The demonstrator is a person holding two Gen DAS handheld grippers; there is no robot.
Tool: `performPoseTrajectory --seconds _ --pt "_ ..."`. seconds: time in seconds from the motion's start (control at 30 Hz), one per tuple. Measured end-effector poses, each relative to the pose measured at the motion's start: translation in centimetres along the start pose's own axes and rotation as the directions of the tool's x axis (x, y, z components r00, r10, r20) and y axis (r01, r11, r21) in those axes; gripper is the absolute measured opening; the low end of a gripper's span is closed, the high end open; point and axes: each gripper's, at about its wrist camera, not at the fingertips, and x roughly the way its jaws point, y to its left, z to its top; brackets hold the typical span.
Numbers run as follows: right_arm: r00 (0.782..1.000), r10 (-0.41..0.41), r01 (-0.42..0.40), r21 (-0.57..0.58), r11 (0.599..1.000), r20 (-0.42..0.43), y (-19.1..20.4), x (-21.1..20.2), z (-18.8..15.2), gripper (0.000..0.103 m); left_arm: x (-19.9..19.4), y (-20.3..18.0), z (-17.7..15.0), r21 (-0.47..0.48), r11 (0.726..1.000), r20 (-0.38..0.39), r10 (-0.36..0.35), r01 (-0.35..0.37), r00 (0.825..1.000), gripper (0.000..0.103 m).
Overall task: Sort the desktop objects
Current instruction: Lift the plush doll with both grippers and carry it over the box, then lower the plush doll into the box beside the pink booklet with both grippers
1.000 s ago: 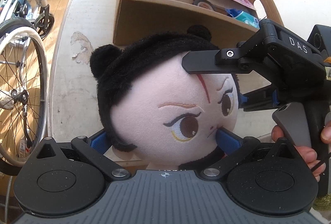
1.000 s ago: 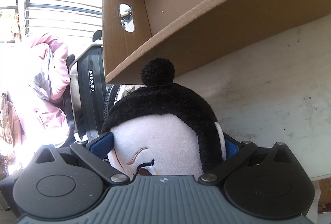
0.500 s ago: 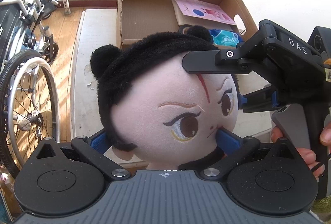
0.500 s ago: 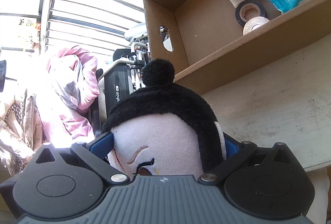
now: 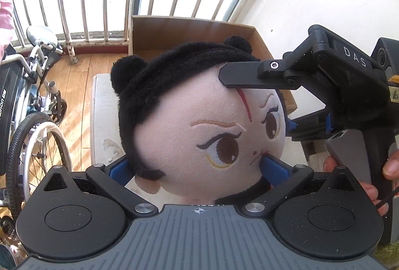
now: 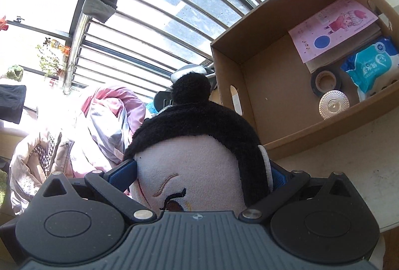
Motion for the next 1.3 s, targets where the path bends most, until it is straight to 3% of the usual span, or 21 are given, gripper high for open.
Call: performPoseTrajectory --seconds 0.47,0.83,1.03,1.3 --pt "0.995 0.095 -0.095 0.004 0.995 0.003 -0.4 3.6 10.5 0.103 2.6 0.9 8.2 0.017 0.997 0.047 0.072 -0.073 0.996 0.103" --pt "0.993 0.117 -0.114 0.095 0.989 -0.021 -6.1 10.4 18.1 0.103 10.4 2.9 14.3 0.031 0.99 0.008 0.135 -0.135 0.991 0.103" --pt "0.993 0.107 -0.097 0.153 0.983 -0.056 -10.1 14.3 19.6 0.103 15.0 4.4 15.5 0.023 0.989 -0.025 0.146 -0.145 0.989 0.103" --pt "0.988 0.106 -0.08 0.213 0.974 -0.115 -14.7 18.6 18.7 0.103 19.5 5.8 15.4 -0.003 0.986 -0.111 0.168 -0.169 0.98 0.103"
